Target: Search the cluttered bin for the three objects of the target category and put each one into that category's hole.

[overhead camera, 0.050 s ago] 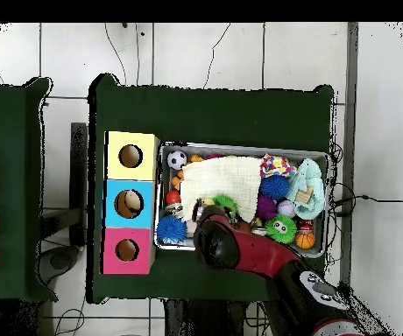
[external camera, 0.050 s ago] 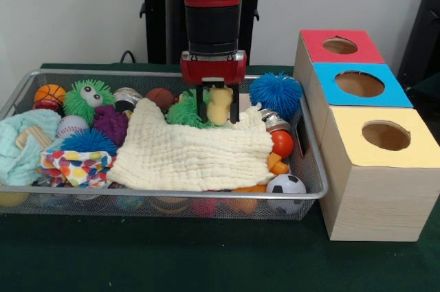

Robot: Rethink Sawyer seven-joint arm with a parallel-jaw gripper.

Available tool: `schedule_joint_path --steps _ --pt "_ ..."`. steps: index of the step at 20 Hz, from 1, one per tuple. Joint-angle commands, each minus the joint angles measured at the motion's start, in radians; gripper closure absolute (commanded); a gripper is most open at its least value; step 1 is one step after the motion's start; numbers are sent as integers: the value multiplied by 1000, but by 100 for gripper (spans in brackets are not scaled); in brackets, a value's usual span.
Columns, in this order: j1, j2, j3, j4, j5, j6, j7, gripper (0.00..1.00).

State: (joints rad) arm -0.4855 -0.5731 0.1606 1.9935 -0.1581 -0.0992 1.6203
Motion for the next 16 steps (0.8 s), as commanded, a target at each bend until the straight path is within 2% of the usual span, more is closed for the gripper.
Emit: schedule_joint_path --steps 1,3,9,16 --pt "-46 25 76 -135 -40 -83 136 0" --pt "-52 24 86 -129 -30 -84 149 0" --pt "-18 -7 47 -108 20 -47 169 0" --pt "11 -104 29 -82 86 155 155 0"
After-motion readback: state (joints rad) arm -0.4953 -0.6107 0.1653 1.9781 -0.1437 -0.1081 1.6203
